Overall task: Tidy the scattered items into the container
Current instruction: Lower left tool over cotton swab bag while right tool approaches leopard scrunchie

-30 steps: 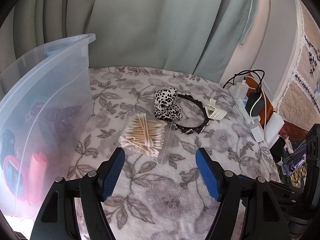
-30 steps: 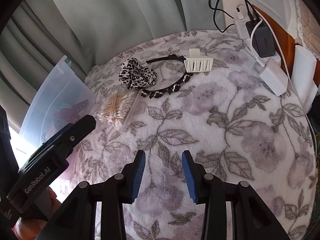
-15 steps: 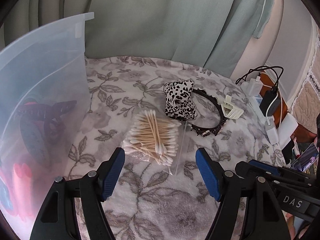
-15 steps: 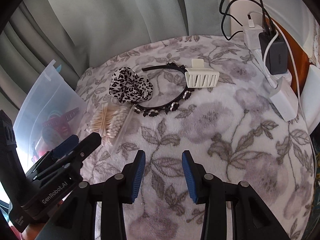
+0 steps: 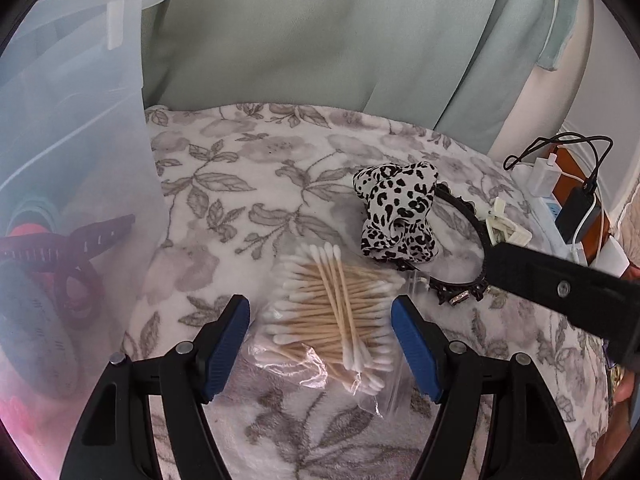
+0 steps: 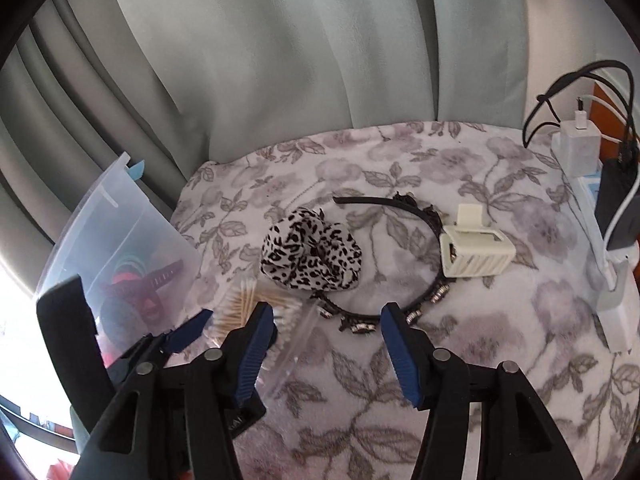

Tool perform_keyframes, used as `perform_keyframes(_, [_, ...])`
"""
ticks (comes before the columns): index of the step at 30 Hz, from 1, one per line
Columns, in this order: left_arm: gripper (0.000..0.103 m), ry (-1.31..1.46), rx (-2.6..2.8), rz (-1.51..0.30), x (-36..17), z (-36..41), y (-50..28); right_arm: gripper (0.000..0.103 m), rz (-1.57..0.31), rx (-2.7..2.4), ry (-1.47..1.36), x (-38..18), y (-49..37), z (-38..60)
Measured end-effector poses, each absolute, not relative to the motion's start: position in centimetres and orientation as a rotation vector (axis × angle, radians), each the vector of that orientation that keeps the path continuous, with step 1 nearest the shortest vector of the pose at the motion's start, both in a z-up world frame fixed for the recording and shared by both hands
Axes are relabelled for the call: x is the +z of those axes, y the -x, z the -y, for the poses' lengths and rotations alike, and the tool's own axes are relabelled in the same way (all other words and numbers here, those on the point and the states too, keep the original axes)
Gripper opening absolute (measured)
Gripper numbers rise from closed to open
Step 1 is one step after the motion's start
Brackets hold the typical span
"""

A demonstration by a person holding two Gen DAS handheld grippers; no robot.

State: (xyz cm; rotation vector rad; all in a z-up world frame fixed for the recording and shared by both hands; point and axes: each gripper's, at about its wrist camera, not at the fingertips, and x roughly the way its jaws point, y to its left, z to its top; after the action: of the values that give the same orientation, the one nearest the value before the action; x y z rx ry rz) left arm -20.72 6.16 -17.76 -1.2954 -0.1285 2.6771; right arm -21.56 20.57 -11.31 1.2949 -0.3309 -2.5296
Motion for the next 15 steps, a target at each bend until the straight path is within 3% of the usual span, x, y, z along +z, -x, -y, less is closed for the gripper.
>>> perform_keyframes(15, [0.078,1.302,2.639,0.164,-18.8,-6.1,21.5,0.057,0.304,-2.500,-1.299,-13.1,27.1,-17.8])
